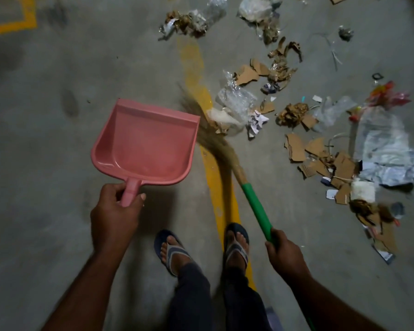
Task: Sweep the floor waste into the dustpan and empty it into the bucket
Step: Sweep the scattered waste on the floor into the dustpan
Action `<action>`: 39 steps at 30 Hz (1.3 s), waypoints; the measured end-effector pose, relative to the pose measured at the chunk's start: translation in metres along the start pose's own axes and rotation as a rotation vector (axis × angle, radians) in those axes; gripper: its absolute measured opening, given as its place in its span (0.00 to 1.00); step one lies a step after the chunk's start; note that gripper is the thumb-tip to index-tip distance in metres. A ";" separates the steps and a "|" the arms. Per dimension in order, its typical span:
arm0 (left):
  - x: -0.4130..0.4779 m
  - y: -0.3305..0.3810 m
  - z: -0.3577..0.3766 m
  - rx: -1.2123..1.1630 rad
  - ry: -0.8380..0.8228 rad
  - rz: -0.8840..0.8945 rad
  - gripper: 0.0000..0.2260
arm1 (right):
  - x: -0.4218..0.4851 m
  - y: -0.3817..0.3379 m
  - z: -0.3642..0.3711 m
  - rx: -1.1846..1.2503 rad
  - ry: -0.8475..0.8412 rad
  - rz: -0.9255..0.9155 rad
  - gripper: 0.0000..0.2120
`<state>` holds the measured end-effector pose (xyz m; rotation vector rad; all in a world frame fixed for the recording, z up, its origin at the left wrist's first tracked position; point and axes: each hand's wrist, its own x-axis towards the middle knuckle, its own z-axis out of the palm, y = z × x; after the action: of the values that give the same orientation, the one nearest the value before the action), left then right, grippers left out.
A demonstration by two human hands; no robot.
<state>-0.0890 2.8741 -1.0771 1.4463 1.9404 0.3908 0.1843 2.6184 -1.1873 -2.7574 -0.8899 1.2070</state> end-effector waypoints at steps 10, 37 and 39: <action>-0.026 0.043 0.022 -0.002 -0.024 0.059 0.12 | -0.010 0.019 -0.027 0.115 0.002 -0.118 0.22; -0.067 0.186 -0.030 0.027 -0.022 0.248 0.12 | -0.025 -0.005 -0.145 0.197 0.010 0.049 0.20; -0.078 0.202 -0.048 0.024 -0.014 0.267 0.12 | -0.045 -0.014 -0.164 0.240 0.013 0.063 0.20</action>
<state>0.0373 2.8773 -0.8947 1.7254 1.7501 0.4767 0.2639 2.6430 -1.0382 -2.6153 -0.6155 1.2147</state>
